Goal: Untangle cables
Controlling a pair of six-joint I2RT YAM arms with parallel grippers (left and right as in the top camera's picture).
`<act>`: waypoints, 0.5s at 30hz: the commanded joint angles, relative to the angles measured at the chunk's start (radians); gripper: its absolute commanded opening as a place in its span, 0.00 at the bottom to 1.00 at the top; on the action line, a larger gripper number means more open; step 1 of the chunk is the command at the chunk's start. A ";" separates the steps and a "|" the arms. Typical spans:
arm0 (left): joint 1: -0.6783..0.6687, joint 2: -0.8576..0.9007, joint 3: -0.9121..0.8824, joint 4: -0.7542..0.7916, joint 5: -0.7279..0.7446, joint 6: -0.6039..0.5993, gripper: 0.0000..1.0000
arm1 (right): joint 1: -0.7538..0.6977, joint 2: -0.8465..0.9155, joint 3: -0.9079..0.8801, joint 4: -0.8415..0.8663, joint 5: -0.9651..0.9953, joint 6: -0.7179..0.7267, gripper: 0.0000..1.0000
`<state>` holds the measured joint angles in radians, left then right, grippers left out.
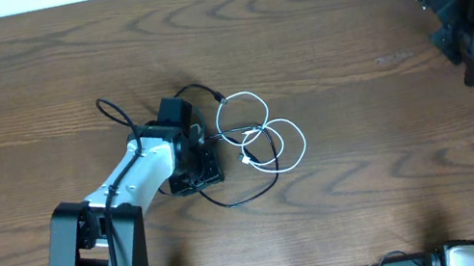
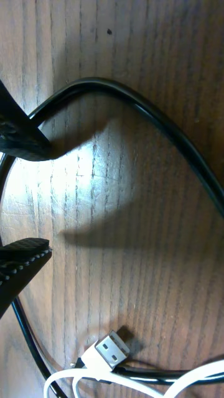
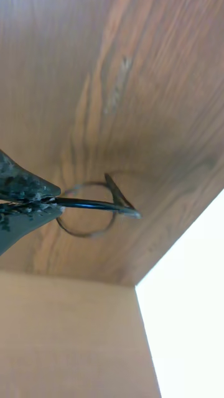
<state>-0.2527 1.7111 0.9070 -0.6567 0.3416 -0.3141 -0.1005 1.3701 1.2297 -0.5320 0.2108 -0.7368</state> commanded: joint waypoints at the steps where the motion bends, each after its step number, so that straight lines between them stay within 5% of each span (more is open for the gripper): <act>1: -0.002 0.008 -0.024 0.004 -0.013 0.002 0.46 | -0.003 0.063 0.019 0.033 0.032 -0.080 0.01; 15: -0.002 0.008 -0.024 0.004 -0.013 0.002 0.46 | -0.196 0.269 0.019 0.231 -0.100 0.106 0.01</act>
<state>-0.2527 1.7111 0.9070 -0.6548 0.3420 -0.3145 -0.2504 1.6115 1.2304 -0.3134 0.1707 -0.6739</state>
